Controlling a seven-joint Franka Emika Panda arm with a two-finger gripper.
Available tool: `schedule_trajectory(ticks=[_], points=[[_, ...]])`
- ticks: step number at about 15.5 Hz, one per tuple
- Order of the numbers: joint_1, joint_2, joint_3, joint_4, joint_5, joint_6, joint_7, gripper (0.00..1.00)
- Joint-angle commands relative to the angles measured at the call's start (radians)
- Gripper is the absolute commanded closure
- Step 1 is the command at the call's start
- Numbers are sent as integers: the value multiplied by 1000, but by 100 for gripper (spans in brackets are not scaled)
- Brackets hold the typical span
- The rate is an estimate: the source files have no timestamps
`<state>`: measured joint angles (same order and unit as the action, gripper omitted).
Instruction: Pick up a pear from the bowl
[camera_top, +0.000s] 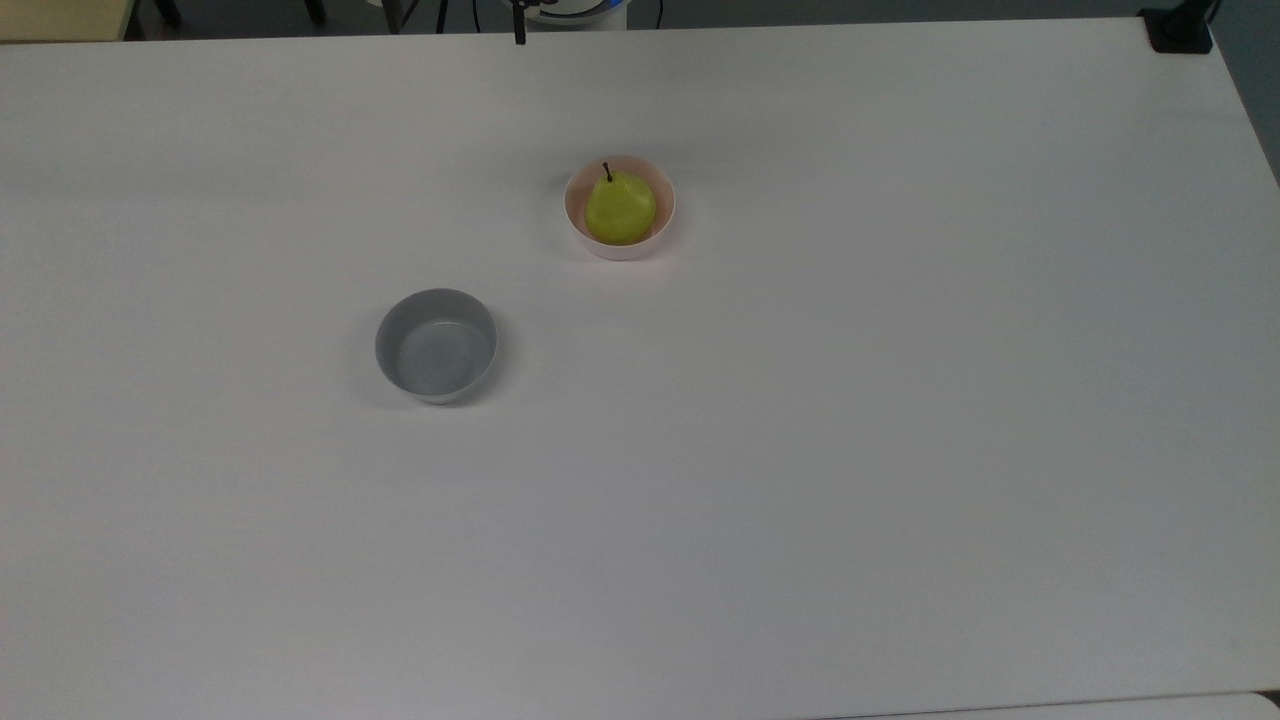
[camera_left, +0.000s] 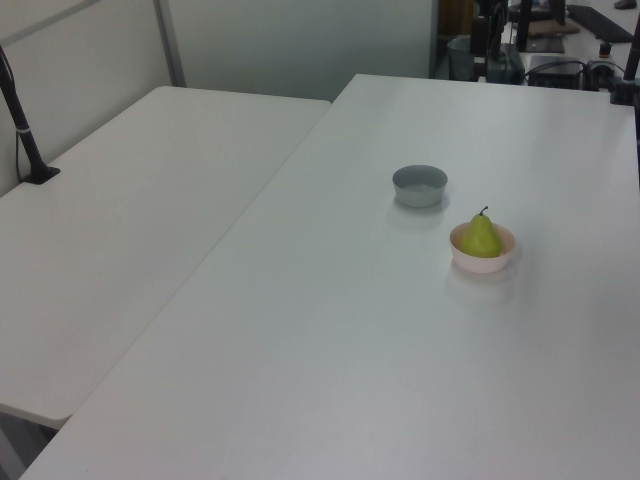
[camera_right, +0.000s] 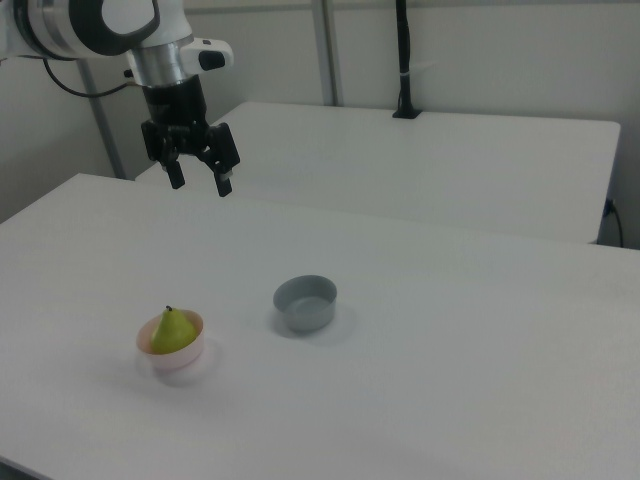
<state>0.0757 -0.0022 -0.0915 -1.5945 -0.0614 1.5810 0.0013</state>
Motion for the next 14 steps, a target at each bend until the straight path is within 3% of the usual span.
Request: schedule_trajectory(ticks=[1, 9, 14], points=[[0, -10, -4, 1, 17, -26, -24, 0], [9, -10, -2, -7, 17, -24, -24, 0], [13, -68, 4, -113, 15, 23, -87, 0]])
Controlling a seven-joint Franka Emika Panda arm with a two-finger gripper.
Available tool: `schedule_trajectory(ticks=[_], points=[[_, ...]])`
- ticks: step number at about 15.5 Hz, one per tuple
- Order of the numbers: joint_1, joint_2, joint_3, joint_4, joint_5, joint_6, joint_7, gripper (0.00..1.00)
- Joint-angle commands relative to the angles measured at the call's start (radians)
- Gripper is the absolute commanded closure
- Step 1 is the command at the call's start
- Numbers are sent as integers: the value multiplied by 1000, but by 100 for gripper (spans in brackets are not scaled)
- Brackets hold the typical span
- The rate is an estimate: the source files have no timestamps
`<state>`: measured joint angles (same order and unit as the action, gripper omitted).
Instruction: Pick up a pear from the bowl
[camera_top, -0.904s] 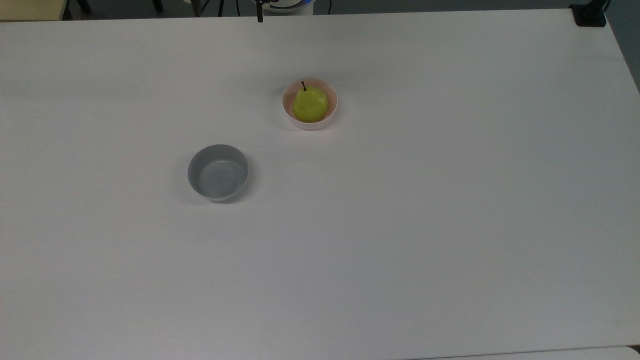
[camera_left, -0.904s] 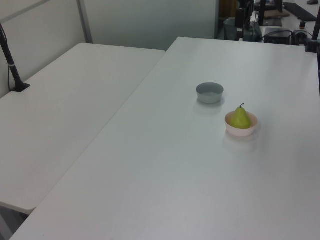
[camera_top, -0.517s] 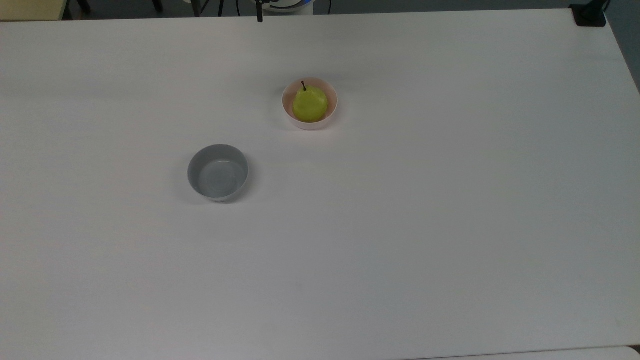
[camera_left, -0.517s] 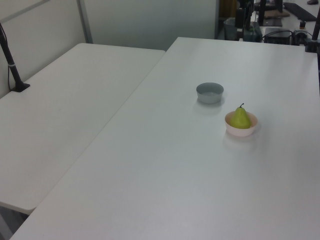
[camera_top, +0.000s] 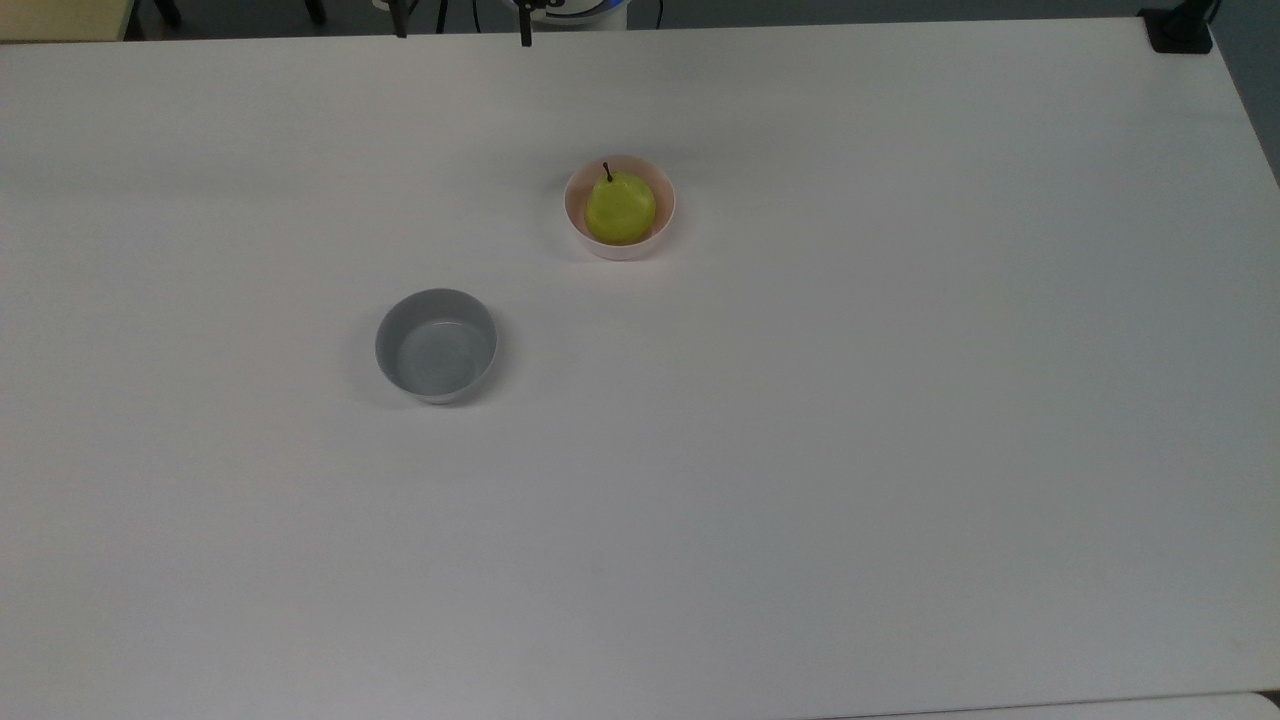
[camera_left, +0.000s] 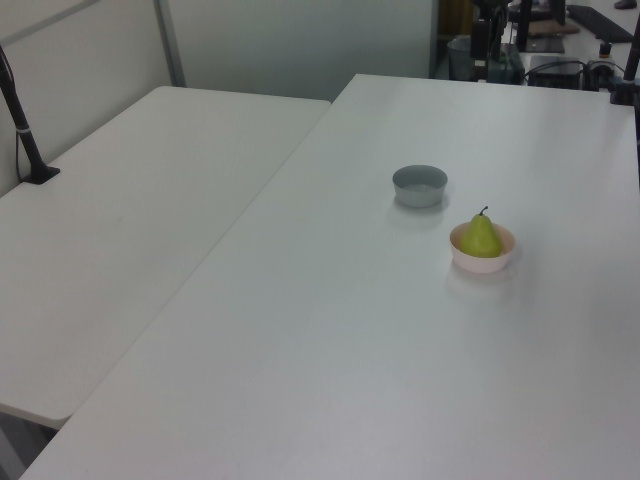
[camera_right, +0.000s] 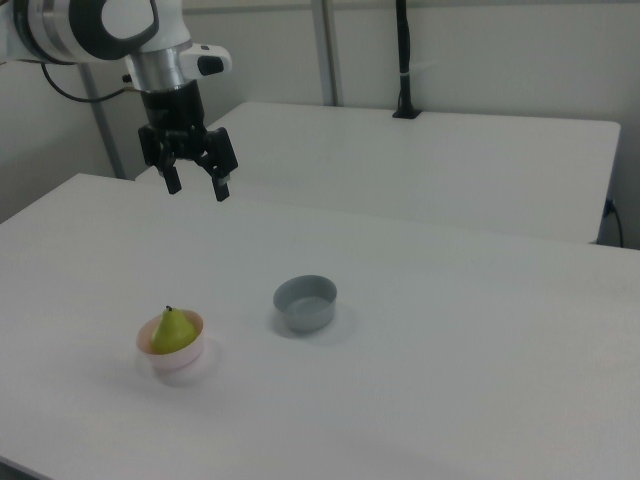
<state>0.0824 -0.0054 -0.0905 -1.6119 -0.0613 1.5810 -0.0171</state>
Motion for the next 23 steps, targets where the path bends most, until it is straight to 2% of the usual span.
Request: schedule_trajectory(ticks=[1, 5, 7, 9, 12, 15, 18, 23], points=[[13, -67, 5, -109, 15, 30, -92, 0], [46, -70, 6, -173, 15, 60, -249, 0], [74, -70, 6, -235, 15, 100, -341, 0], [109, -67, 6, -302, 15, 161, -374, 0], [154, -65, 5, -439, 9, 311, -391, 0], [180, -56, 6, -523, 0, 410, -392, 0], [201, -24, 5, -566, -3, 491, -392, 0], [209, 50, 5, -579, -9, 574, -391, 1]])
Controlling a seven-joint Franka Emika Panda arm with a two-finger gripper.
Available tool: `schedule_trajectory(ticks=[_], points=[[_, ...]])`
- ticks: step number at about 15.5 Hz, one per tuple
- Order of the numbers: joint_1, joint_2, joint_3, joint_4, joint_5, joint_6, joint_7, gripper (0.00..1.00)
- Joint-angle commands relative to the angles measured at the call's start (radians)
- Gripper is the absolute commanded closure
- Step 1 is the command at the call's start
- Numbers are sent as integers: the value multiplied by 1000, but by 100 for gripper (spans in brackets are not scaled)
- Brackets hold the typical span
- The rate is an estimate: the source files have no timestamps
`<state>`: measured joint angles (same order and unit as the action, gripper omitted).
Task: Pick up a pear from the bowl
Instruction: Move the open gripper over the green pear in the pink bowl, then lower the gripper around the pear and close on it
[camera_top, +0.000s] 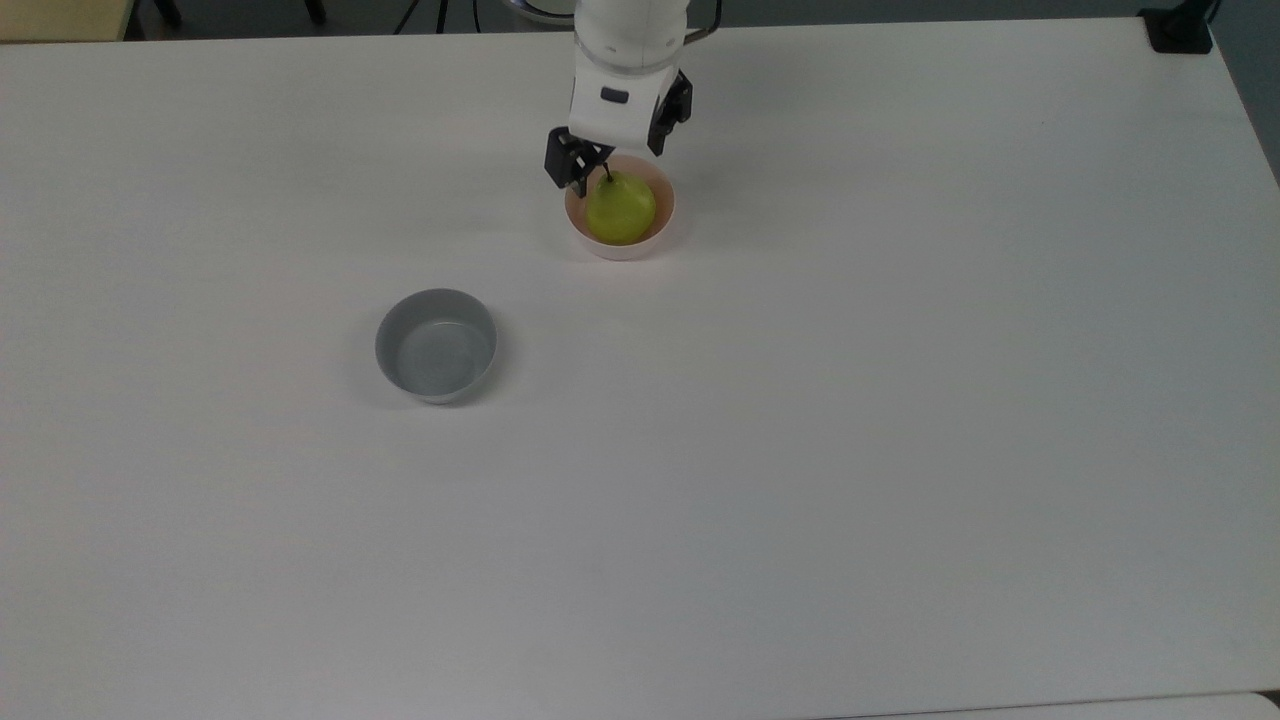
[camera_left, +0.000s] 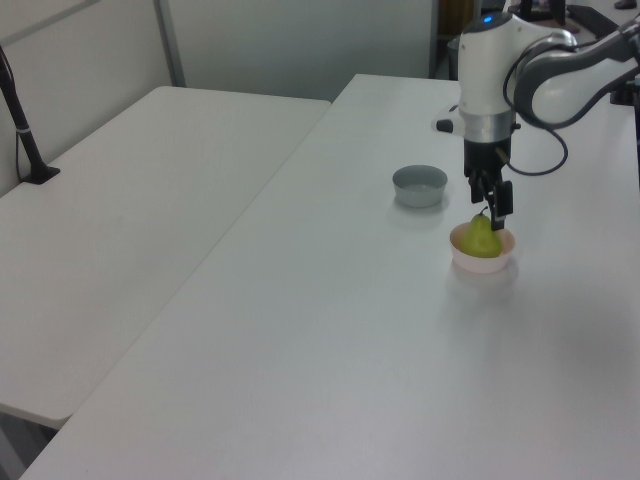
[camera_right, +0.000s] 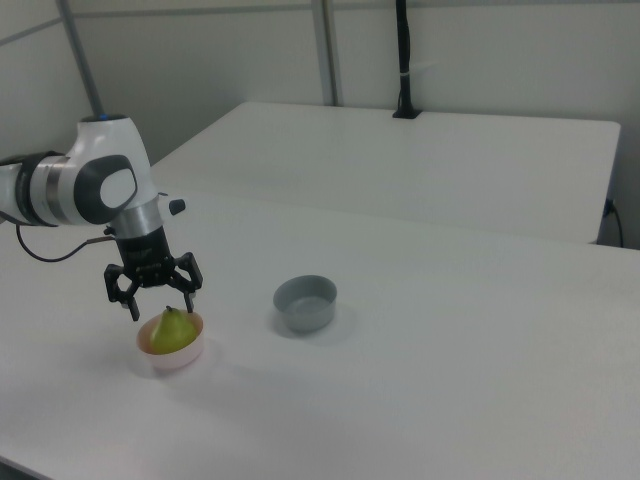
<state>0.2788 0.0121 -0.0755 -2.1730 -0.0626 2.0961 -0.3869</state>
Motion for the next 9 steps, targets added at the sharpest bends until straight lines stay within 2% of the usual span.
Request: schedule_trajectory(ticks=[1, 6, 9], points=[[14, 38, -10, -19, -8, 71, -20, 3], [28, 71, -10, -27, -8, 98, -13, 13], [31, 74, -10, -25, -13, 99, -13, 31]])
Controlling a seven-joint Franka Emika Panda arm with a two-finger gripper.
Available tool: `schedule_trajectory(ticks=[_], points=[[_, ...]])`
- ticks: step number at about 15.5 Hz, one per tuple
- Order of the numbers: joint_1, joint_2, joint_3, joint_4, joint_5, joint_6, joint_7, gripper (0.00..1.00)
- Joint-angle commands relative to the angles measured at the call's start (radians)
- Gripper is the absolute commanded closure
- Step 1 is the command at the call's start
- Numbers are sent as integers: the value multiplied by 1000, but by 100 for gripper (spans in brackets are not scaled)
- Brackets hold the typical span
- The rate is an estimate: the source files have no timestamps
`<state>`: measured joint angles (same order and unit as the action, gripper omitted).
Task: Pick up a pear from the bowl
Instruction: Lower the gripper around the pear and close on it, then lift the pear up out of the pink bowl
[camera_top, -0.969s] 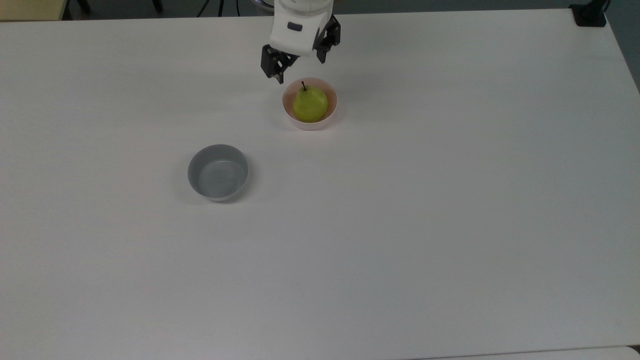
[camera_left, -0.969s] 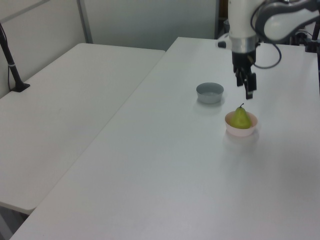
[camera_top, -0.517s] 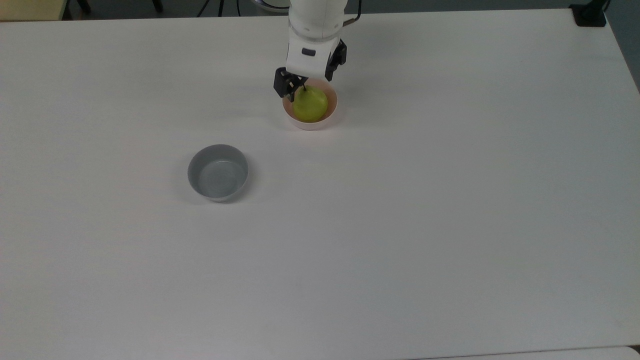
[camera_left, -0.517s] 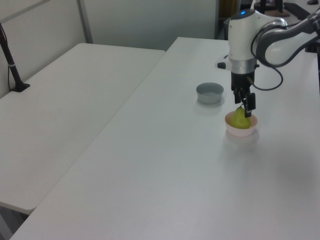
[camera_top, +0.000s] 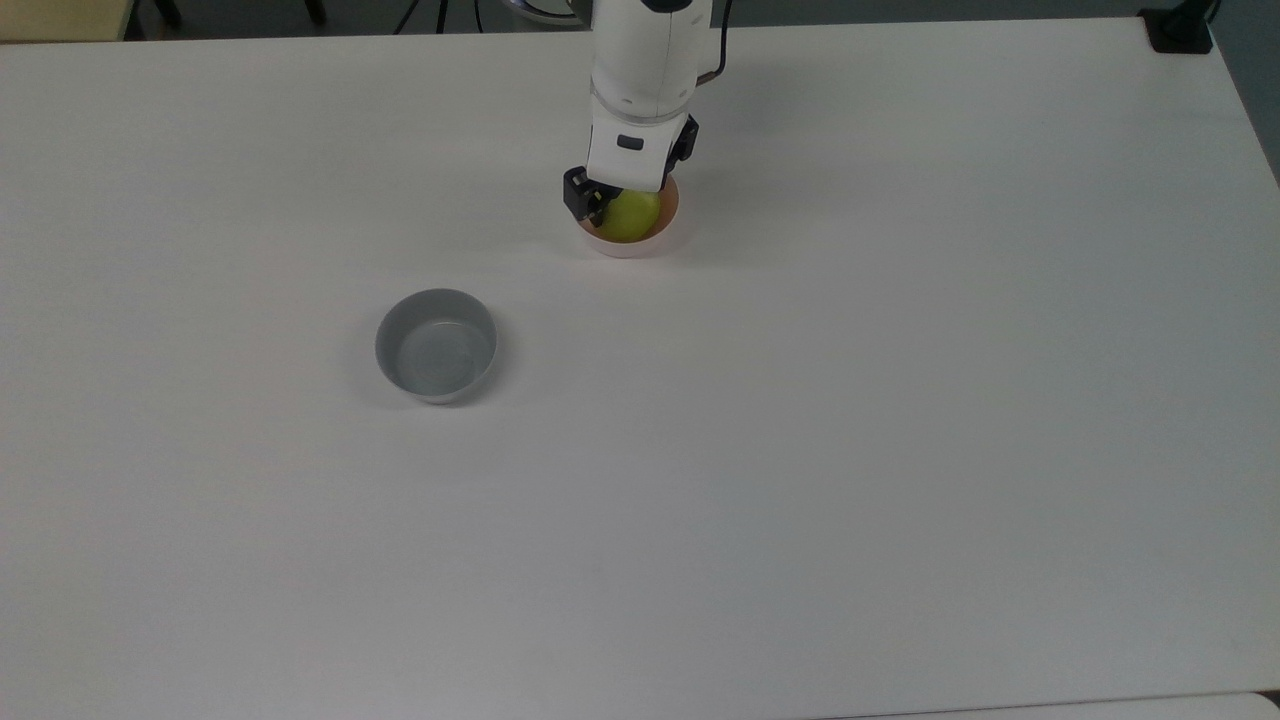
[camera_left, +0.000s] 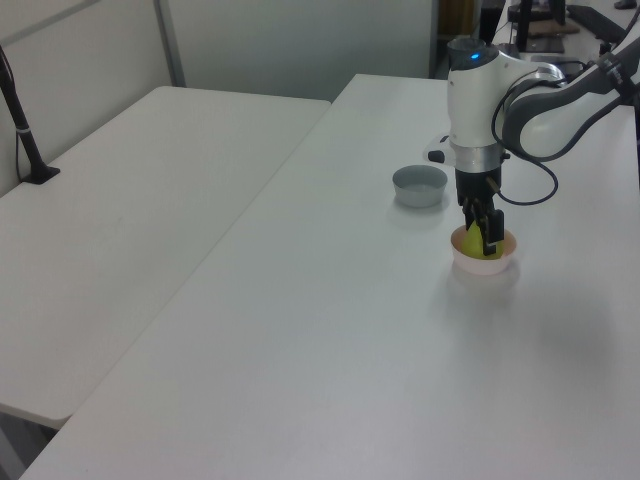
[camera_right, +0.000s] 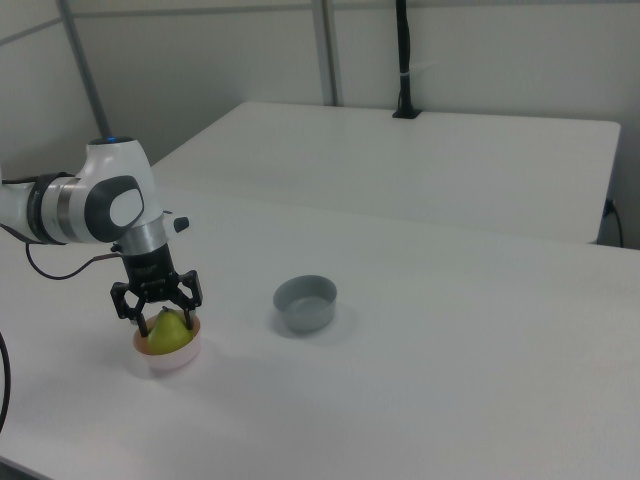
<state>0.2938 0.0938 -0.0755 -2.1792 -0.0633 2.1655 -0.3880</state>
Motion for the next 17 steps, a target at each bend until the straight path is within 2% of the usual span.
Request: schedule_trajectory(ticks=[1, 3, 8, 10, 12, 14, 17], points=[[16, -8, -10, -21, -15, 30, -12, 39], [16, -9, -10, -19, -15, 28, -12, 52], [4, -78, -10, -4, -12, -58, -5, 52], [5, -95, -9, 41, -4, -128, 14, 52], [2, -101, -13, 116, 0, -225, 66, 52], [-2, -101, -23, 134, 0, -248, 116, 52], [-48, -100, -26, 134, -4, -250, 251, 52]])
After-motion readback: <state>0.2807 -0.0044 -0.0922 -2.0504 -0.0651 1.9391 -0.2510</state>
